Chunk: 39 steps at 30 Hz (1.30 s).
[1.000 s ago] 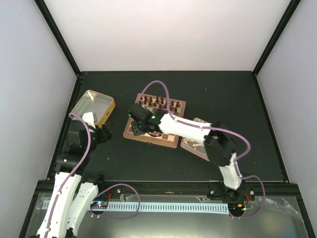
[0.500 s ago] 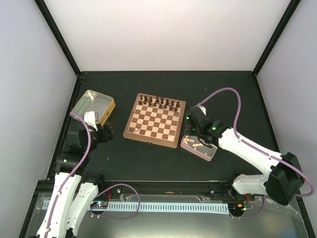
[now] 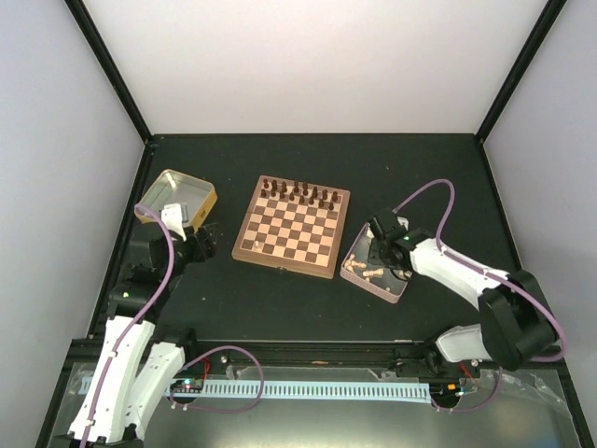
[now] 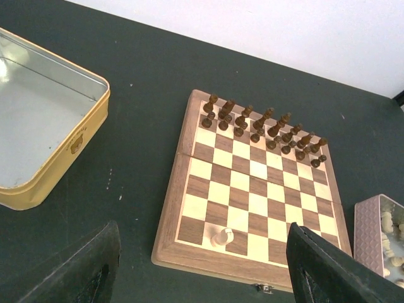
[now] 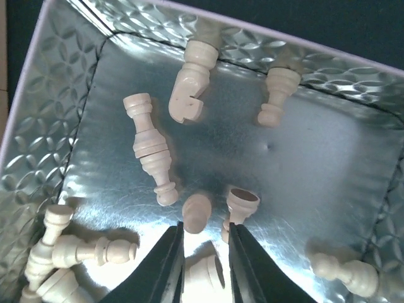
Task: Set up the chess pieces on the board
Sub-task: Pick up the chess piece from the storage box, then place the chess piece on the chessboard.
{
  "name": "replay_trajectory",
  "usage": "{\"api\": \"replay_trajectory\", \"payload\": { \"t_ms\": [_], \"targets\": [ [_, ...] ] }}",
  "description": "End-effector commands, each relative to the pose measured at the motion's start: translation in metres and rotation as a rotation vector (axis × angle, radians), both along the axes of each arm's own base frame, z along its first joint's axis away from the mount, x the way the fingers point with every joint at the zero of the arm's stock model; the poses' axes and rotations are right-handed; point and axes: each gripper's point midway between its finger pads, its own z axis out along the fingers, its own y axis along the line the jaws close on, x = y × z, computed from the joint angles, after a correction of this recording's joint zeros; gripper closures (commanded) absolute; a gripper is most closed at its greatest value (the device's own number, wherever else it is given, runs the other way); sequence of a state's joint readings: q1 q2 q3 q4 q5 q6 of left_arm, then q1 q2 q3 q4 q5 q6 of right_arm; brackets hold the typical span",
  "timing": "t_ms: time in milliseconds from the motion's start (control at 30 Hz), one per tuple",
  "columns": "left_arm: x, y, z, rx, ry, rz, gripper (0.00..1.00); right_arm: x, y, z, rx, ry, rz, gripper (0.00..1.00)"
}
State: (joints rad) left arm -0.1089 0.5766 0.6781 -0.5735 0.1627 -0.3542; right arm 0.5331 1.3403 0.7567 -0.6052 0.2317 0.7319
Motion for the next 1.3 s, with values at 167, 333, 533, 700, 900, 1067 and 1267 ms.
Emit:
{"api": "replay_trajectory", "payload": {
  "t_ms": [167, 333, 533, 700, 900, 1067, 1267],
  "targets": [
    [0.005, -0.007, 0.008, -0.018, -0.026, -0.028, 0.26, 0.015, 0.009, -0.020, -0.005, 0.024, 0.023, 0.84],
    [0.005, -0.006, 0.008, -0.017, -0.027, -0.027, 0.26, 0.019, 0.003, -0.026, -0.048, 0.024, 0.010, 0.87],
    [0.005, -0.005, 0.007, -0.011, -0.027, -0.024, 0.26, 0.024, 0.001, -0.019, -0.072, 0.004, 0.018, 0.96],
    [0.006, -0.005, 0.007, -0.011, -0.034, -0.022, 0.26, 0.025, 0.005, 0.009, -0.038, -0.045, 0.035, 0.97],
    [0.007, -0.003, 0.012, -0.010, -0.057, -0.012, 0.26, 0.022, 0.031, 0.048, 0.091, -0.104, 0.099, 0.97],
    [0.005, -0.003, 0.012, -0.011, -0.060, -0.010, 0.26, 0.021, 0.075, 0.075, 0.192, -0.138, 0.198, 0.97],
    [-0.002, -0.003, 0.013, -0.011, -0.059, -0.012, 0.26, 0.017, 0.145, 0.090, 0.245, -0.147, 0.343, 0.97]
  ]
}}
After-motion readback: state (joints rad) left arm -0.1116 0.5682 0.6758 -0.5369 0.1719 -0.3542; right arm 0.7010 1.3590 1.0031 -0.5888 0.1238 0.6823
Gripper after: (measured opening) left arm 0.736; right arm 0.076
